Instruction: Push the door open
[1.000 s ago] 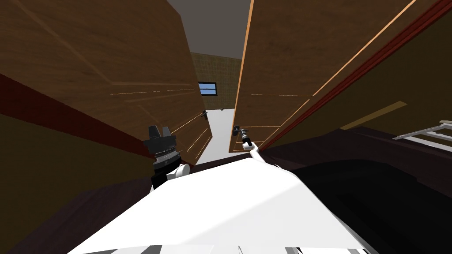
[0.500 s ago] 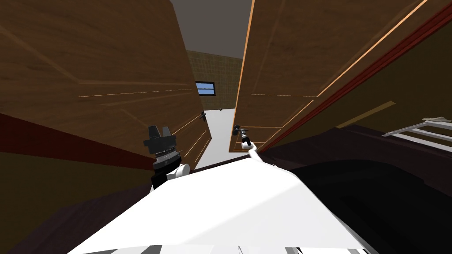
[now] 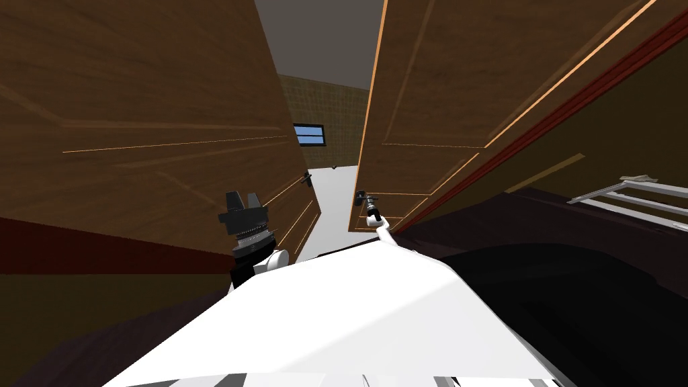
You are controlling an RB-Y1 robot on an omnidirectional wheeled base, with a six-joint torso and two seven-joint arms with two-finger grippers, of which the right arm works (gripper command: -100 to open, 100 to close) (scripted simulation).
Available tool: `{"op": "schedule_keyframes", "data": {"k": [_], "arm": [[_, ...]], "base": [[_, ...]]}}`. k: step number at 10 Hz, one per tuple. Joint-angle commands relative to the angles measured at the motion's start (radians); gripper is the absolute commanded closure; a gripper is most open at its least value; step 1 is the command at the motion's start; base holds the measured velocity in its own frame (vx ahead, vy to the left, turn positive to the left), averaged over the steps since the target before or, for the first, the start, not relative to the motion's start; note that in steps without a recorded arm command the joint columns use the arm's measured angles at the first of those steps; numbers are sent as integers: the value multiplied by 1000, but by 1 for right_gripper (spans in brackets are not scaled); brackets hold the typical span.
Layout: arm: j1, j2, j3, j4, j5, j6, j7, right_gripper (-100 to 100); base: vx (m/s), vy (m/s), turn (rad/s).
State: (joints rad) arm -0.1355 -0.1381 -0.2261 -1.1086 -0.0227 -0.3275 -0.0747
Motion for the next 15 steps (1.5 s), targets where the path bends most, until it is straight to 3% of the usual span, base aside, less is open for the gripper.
{"op": "schedule_keyframes", "data": {"k": [1,6,7,15], "arm": [[-15,3,-33,2,1,-6,21,100],[-42,43,-84,20,5,-3,68,100],[-42,43,-84,20,5,-3,68,100],[-99,138,-193,59,14,3,168,100]], "base": [[102,22,-58],[99,29,-66],[62,21,-20],[148,38,-87]]}}
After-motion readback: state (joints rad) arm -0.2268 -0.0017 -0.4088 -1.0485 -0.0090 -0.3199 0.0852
